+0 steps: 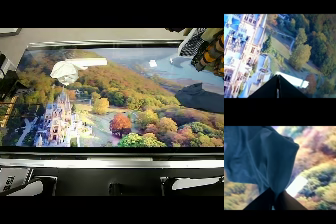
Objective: Fold the clothes and pants, and hang the long-sleeved shirts on hangers.
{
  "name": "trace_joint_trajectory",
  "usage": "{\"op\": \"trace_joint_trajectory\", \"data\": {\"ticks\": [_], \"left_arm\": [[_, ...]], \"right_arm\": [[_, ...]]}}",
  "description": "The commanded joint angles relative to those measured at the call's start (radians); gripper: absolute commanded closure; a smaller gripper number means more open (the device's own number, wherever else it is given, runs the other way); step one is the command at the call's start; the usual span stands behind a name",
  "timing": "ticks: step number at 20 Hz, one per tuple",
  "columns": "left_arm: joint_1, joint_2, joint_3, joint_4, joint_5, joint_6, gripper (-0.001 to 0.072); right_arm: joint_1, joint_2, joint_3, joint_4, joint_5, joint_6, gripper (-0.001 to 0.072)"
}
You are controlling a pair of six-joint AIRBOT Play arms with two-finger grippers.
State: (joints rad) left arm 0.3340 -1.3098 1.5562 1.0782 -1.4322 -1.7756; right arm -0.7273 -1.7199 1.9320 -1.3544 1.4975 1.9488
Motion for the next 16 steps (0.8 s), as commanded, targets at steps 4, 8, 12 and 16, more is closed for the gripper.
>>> {"op": "trace_joint_trajectory", "data": {"ticks": [4, 8, 12, 16], "left_arm": [[0.001, 0.0, 0.0, 0.0, 0.0, 0.0, 0.0689], [0.001, 0.0, 0.0, 0.0, 0.0, 0.0, 0.0689], [0.001, 0.0, 0.0, 0.0, 0.0, 0.002, 0.0689], [0.001, 0.0, 0.0, 0.0, -0.001, 0.023, 0.0689]], "right_arm": [[-0.004, 0.06, -0.203, -0.195, 0.037, 0.001, 0.0679], [-0.004, 0.138, -0.38, -0.32, -0.003, 0.011, 0.0679], [-0.004, 0.201, -0.524, -0.389, -0.026, 0.035, 0.0678], [-0.004, 0.262, -0.658, -0.435, -0.034, 0.091, 0.0678]]}}
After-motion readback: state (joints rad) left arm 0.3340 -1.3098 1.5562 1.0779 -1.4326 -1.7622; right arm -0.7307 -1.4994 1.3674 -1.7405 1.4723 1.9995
